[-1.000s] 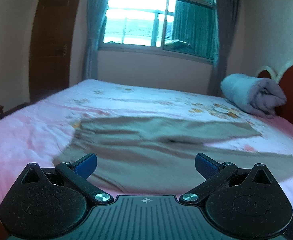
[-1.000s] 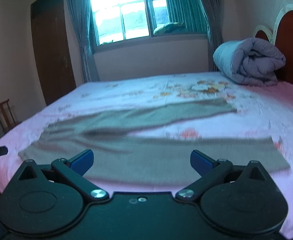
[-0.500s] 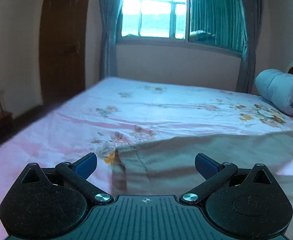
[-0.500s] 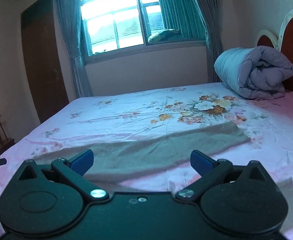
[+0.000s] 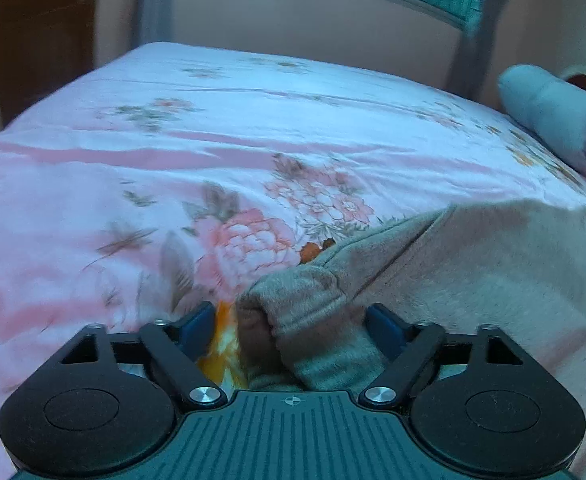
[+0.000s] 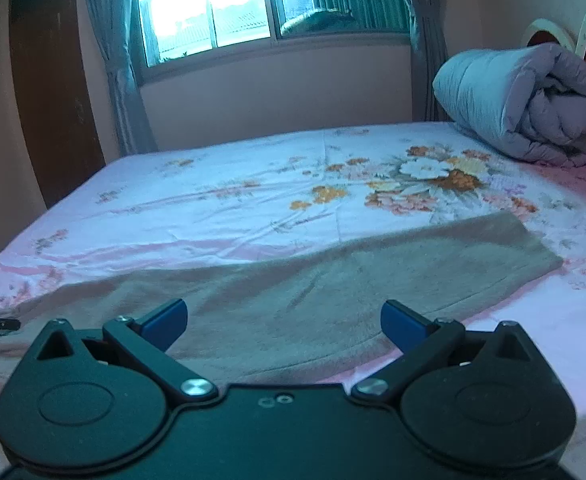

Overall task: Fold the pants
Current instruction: 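Move the left tool to the grey pants leg cuff and grasp it, then grasp the pants fabric with the right tool beside the left tool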

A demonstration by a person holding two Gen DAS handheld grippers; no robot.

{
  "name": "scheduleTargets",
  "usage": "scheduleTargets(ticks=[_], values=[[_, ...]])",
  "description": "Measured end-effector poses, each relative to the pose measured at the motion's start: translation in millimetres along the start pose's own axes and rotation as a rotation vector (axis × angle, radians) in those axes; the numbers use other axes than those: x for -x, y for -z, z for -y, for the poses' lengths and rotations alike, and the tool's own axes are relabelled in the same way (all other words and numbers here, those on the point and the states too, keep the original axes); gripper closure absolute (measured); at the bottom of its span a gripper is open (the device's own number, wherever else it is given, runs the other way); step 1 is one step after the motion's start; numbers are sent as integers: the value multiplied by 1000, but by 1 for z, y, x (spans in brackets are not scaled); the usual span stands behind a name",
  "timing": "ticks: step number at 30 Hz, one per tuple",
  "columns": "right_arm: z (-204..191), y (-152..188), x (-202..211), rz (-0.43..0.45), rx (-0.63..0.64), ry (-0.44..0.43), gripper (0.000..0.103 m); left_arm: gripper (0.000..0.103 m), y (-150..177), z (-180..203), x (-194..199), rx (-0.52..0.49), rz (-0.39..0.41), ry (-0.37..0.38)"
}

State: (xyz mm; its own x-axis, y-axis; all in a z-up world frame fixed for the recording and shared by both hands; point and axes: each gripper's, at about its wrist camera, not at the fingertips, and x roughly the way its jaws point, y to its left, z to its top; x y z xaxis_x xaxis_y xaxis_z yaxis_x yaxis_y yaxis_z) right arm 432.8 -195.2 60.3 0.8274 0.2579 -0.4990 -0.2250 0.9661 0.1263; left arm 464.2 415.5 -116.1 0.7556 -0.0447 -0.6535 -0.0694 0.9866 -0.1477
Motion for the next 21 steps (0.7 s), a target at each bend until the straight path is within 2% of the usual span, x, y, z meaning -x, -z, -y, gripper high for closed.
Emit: scheduleTargets(ticks=[1, 3, 5, 6, 7, 8, 10, 14, 21], values=[[1, -1, -7, -4, -2, 3, 6, 11, 0, -4, -5, 0, 1, 18], [3, -3, -19, -13, -6, 3, 6, 11, -2, -4, -12, 3, 10, 30], [3, -4, -29, -29, -8, 3, 6, 34, -2, -1, -9, -15, 24, 51], [3, -4, -33, -37, -11, -1, 6, 59, -4, -1, -7, -15, 32, 74], [3, -5, -37, -48, -13, -12, 6, 77, -4, 0, -2, -8, 38, 85], [2, -6, -41, -57, -9, -21, 6, 81, -4, 3, 3, -14, 48, 93], [-2, -10, -52, -74, 12, -34, 6, 83, -3, 7, 14, -28, 72, 77], [-9, -19, -77, -107, 66, -106, 6, 83, -9, 9, 41, 8, 147, 76], [-34, -41, -132, -145, 260, -184, 9, 83, -23, 15, 62, -2, 174, 54]])
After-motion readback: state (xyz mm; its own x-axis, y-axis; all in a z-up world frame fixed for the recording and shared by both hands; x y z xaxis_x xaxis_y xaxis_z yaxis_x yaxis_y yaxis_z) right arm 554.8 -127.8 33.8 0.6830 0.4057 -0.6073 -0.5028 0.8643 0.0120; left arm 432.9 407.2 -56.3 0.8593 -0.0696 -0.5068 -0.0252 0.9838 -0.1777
